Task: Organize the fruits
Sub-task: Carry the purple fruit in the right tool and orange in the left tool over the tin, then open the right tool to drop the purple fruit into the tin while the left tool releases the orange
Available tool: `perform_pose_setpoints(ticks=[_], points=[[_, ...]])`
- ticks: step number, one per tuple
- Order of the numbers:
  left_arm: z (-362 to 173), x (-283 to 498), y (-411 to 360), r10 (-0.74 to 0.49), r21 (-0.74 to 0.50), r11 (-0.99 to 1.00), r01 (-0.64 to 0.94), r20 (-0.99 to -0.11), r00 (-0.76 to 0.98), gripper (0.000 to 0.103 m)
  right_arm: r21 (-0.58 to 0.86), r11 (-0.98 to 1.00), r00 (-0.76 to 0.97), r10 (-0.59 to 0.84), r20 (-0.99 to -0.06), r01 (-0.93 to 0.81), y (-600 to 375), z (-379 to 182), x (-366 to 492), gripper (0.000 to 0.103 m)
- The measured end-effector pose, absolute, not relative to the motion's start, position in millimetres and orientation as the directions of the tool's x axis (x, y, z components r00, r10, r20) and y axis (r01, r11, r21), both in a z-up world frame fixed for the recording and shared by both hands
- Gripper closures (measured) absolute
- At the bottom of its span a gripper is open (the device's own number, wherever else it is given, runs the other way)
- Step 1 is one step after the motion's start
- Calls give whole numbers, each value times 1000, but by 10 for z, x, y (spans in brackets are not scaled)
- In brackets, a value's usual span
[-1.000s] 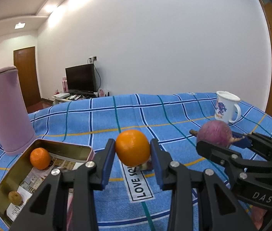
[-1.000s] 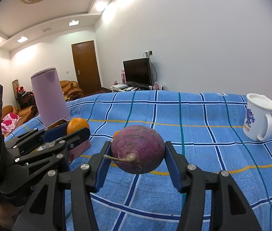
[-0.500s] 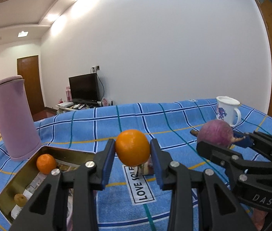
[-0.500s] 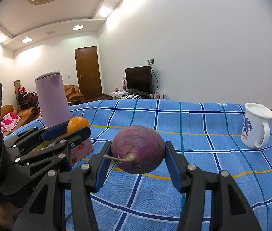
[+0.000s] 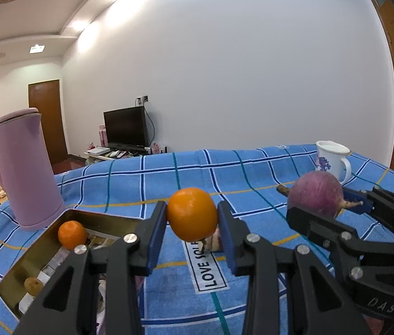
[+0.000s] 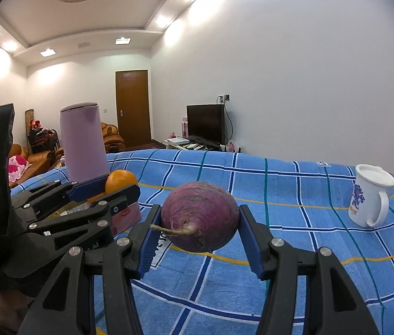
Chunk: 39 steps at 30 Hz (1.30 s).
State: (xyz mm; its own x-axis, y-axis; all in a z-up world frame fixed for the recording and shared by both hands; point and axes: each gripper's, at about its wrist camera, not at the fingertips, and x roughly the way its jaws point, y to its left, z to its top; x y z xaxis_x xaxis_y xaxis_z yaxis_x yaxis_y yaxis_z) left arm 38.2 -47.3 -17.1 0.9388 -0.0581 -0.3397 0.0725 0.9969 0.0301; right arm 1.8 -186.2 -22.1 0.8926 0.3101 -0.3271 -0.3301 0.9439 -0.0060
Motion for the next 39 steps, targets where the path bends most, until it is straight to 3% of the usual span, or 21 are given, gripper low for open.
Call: perform_pose_setpoints(ticks=[14,25,39], points=[[-175,236,-73,8,23,1000,1,-382,924,65,16,913,821,375,-431,-408,-1529,-265,216,47],[-91,115,652,155,30,987,-156,-395,906,65,30,849,746,481,-461,-528,-889,-207,292,47],[-302,157,1208,256,34,961,-275,-493,832,65,23,789,670,536,-513,-613,-184,-269,404,47]])
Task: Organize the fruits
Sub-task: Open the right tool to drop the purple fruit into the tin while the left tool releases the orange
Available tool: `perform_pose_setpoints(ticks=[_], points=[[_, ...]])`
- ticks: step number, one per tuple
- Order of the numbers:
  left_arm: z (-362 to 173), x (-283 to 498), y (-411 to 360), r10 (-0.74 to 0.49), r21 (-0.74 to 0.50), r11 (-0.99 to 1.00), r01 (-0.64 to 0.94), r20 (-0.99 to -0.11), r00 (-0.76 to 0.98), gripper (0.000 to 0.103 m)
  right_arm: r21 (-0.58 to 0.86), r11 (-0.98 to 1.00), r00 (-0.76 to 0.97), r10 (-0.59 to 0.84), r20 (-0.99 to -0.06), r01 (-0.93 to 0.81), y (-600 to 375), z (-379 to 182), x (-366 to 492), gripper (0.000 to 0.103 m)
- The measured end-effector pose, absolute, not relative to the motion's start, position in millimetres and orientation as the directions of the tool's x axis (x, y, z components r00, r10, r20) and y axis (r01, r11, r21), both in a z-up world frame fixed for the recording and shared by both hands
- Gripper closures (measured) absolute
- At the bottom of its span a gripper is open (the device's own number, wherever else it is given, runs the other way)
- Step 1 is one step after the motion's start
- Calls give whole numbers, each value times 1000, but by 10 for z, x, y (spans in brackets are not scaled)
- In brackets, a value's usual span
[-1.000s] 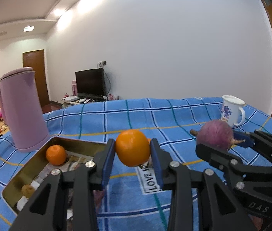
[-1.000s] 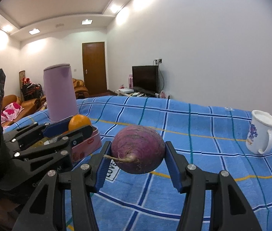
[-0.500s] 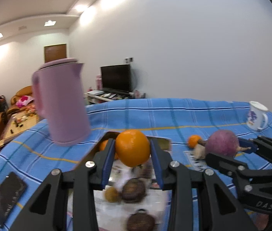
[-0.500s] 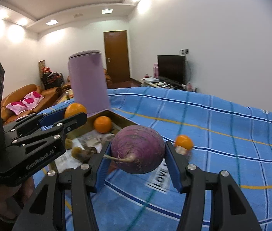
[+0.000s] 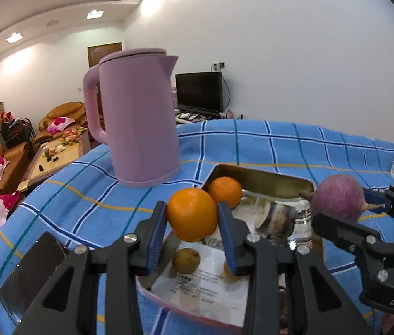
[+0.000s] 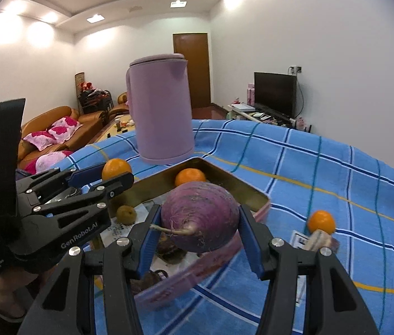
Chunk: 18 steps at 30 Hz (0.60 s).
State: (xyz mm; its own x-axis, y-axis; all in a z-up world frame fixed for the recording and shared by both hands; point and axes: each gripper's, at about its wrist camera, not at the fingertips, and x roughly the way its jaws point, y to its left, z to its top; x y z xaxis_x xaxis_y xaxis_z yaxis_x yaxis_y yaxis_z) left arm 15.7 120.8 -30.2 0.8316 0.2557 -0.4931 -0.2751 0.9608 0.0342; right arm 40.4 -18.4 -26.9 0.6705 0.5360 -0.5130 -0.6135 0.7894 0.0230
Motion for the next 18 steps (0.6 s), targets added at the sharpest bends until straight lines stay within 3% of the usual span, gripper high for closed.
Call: perform_pose_setpoints(ticks=[18], points=[[-376,196,1255,254,35,960,-277,-524,813,65,8,760,629,543,-556,-650,41,-399,479,47]])
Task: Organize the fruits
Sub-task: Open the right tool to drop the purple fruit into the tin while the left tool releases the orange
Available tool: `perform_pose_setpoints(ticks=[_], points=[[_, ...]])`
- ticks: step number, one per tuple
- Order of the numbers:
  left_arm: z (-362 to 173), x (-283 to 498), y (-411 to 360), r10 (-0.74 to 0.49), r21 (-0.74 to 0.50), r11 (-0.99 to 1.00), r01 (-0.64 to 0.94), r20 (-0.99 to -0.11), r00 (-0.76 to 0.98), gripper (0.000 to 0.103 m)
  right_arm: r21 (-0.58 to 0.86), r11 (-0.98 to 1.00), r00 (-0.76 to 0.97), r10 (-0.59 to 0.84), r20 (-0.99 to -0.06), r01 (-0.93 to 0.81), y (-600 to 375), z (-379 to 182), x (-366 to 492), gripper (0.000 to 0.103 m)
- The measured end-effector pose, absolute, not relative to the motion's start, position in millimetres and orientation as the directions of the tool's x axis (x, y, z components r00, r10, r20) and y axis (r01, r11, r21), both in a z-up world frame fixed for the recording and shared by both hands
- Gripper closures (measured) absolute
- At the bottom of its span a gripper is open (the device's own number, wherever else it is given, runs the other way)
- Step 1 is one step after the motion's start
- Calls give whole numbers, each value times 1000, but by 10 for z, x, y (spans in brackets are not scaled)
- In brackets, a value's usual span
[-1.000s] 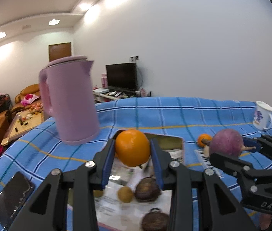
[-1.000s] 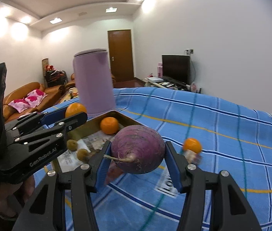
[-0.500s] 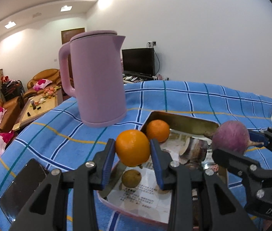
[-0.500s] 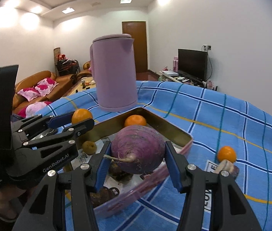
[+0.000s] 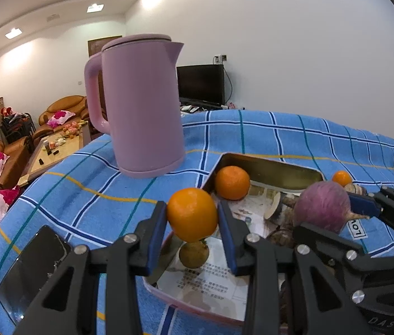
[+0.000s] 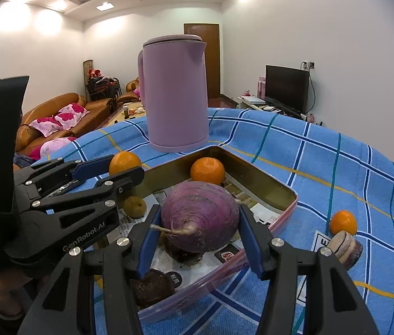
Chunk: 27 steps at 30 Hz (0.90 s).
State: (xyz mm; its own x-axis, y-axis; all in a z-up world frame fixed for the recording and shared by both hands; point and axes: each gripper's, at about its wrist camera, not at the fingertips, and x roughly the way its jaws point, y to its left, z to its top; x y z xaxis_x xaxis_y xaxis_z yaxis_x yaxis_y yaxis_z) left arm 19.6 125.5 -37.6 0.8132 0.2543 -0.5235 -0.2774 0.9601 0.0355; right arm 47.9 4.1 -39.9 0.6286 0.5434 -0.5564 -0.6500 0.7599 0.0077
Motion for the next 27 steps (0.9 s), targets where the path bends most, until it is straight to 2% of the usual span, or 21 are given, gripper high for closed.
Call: perform_pose_setpoints(ticks=[27], points=[[-445,306,1285,194,8,972,-233,-579,792,64,8,747,601,541,-588,-665,65,-494,481,47]])
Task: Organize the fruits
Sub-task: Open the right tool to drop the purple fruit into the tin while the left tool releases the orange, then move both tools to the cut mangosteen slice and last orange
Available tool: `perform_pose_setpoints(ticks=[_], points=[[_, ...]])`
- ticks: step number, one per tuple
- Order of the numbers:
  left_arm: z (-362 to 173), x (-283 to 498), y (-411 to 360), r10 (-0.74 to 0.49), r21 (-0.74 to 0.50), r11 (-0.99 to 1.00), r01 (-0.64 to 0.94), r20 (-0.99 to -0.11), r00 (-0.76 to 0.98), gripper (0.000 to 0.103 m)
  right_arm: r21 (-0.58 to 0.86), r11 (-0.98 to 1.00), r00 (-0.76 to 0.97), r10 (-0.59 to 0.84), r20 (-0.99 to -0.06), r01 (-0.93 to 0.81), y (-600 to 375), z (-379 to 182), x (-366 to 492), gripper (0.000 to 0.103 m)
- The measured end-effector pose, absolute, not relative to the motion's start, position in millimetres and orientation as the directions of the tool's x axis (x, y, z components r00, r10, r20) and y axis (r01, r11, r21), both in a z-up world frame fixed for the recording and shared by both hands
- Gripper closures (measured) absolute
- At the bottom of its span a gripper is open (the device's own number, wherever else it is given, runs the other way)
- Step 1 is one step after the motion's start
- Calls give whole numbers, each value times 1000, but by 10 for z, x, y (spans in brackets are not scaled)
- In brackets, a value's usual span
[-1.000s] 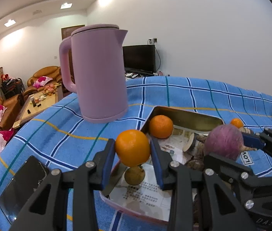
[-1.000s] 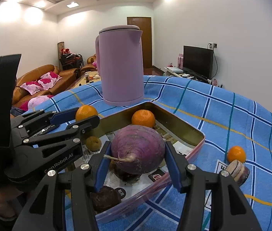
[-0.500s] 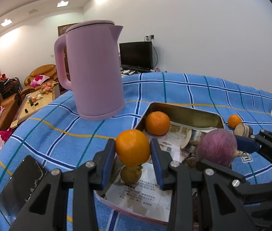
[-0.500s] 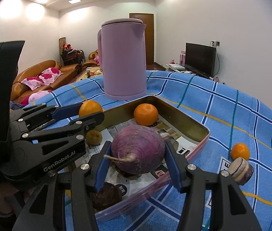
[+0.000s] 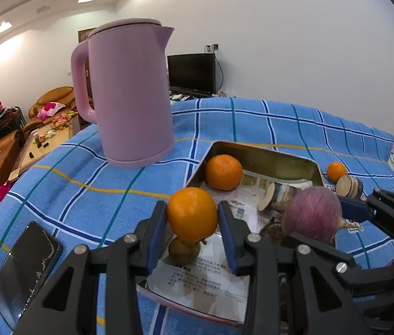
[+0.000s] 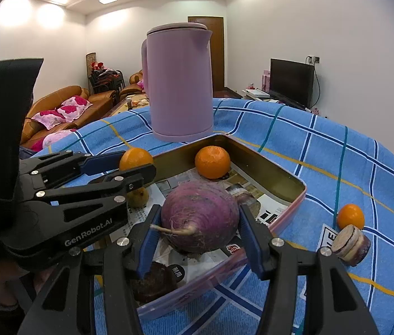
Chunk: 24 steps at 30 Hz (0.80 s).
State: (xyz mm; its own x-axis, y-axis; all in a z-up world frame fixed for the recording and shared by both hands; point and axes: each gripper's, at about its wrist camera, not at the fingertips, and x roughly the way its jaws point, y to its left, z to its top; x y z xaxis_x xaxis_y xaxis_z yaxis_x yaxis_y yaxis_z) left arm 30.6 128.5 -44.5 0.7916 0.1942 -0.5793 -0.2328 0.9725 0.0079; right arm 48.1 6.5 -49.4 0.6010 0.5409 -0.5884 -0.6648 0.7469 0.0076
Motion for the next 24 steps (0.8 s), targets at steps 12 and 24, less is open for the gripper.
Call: perform_pose_setpoints(ticks=[12,24], points=[[-448,305,1285,198,11,972,-236,-584,787,62,10,729,584,556,-591,-684,62,-503,471,47],[-209,96,1389,245,-32,952,-304,-513,822,23,-12,717,616,590,-522,-697,-6,-371,324,33]])
